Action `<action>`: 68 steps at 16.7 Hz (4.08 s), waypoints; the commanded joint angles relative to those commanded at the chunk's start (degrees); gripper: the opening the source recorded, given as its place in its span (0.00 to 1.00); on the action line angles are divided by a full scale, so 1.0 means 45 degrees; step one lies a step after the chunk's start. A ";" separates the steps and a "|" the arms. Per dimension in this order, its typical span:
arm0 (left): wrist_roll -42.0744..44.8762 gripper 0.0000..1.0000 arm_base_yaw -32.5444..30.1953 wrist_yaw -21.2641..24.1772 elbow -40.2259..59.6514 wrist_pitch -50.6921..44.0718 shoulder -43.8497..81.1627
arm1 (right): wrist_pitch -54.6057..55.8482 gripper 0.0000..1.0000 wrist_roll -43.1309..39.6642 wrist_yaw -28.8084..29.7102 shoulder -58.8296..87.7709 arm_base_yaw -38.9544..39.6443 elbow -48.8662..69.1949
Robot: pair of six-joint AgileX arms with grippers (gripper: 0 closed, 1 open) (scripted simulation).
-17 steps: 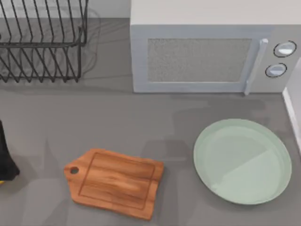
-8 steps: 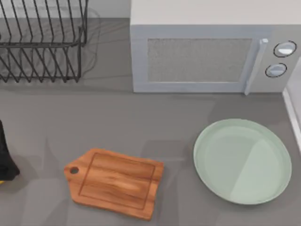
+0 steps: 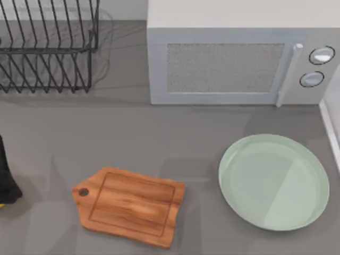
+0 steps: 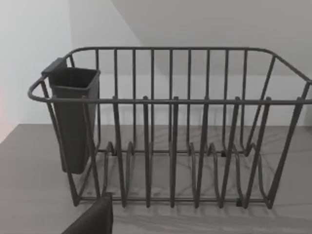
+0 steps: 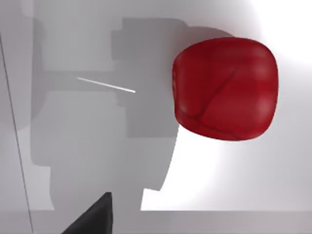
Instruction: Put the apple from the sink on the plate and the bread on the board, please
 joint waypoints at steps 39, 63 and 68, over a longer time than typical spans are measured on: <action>0.0000 1.00 0.0000 0.0000 0.0000 0.0000 0.0000 | 0.4395 0.00 0.0107 -0.0142 0.1784 -0.0028 -0.1852; 0.0000 1.00 0.0000 0.0000 0.0000 0.0000 0.0000 | -0.0796 0.00 0.3124 0.0150 -0.4528 0.2681 -0.1624; 0.0000 1.00 0.0000 0.0000 0.0000 0.0000 0.0000 | -0.1415 0.00 0.5353 0.0175 -0.6506 0.4995 -0.2796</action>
